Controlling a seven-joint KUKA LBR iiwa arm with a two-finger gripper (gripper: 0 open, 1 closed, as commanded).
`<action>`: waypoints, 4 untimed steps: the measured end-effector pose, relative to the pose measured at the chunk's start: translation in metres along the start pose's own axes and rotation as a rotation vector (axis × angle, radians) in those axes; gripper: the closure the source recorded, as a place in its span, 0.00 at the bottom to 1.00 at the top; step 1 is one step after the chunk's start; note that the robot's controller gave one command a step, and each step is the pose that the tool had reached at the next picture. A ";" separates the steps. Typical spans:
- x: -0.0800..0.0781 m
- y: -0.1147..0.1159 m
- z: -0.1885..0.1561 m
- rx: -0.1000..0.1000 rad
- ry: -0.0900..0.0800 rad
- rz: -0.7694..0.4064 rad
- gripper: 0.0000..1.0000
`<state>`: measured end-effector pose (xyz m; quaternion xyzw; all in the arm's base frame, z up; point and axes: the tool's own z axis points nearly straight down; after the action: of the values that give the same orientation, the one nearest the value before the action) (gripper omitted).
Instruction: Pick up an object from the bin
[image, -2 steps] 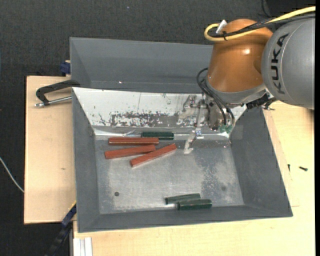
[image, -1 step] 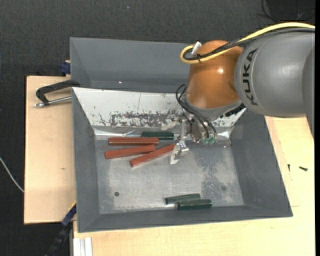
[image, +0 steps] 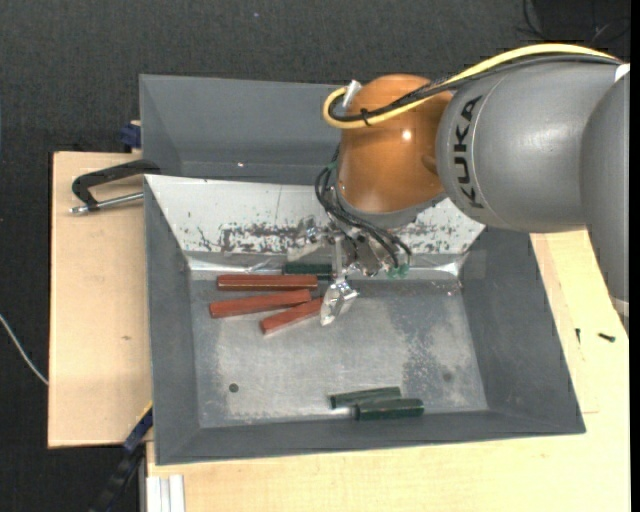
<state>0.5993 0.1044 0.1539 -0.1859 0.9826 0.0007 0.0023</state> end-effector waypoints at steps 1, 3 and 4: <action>0.001 -0.001 0.031 -0.001 0.002 0.108 0.00; -0.011 0.008 0.069 -0.001 -0.028 0.183 1.00; -0.011 0.008 0.069 -0.001 -0.028 0.184 1.00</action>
Offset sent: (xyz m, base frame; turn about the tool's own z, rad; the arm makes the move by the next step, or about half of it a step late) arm -0.0012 0.0066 -0.0839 -0.0428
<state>0.6068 0.1160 0.0845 -0.0947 0.9954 0.0042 0.0159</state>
